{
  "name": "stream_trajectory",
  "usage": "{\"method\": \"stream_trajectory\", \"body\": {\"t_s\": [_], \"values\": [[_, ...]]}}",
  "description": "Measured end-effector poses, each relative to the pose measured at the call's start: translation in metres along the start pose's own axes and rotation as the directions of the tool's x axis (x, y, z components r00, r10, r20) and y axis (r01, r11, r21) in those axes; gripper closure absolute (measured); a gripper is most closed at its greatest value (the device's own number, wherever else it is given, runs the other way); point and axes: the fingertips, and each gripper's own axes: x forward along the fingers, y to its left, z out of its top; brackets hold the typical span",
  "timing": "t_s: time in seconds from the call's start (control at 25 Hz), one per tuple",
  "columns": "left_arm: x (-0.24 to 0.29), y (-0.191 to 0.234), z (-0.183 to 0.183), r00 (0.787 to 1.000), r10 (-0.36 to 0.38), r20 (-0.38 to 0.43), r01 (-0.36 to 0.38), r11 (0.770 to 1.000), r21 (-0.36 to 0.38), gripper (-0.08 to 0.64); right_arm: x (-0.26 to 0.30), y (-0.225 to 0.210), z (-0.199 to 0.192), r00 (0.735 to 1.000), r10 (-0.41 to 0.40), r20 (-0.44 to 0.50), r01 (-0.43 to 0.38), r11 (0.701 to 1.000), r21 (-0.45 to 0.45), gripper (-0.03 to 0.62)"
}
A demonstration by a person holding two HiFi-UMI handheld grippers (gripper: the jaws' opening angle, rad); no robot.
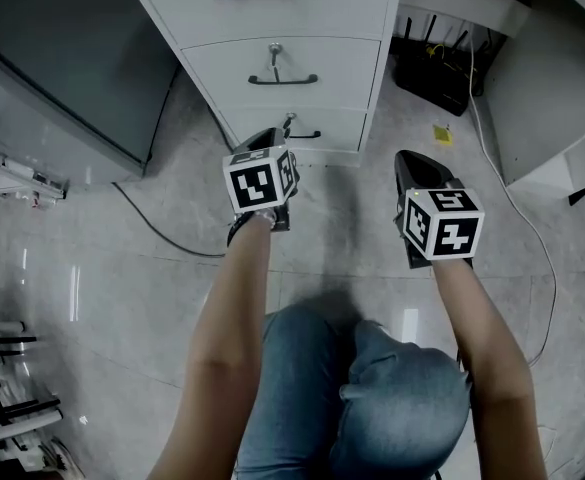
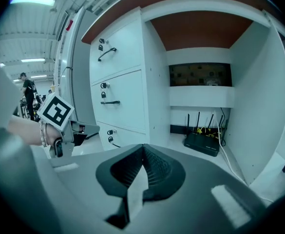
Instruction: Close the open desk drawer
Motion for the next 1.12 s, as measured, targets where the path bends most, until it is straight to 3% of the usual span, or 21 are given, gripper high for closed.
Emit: {"method": "stream_trajectory", "body": {"t_s": [0.44,0.8,1.12], "values": [[-0.048,-0.003,0.015,0.996,-0.074,0.051,0.070,0.995,0.065,0.558,-0.034,0.034,0.026,0.999,-0.009,0.038,0.011,0.999,-0.052,0.594],[-0.112,-0.014,0.034,0.979,-0.114,0.167,0.091,0.986,0.142,0.558,-0.068,0.066,0.021,0.997,0.001,0.077,0.007,0.994,-0.113,0.594],[-0.198,-0.023,0.072,0.948,-0.160,0.275,0.088,0.962,0.257,0.558,-0.120,0.112,0.093,0.975,0.102,0.197,-0.053,0.970,-0.239,0.594]]}}
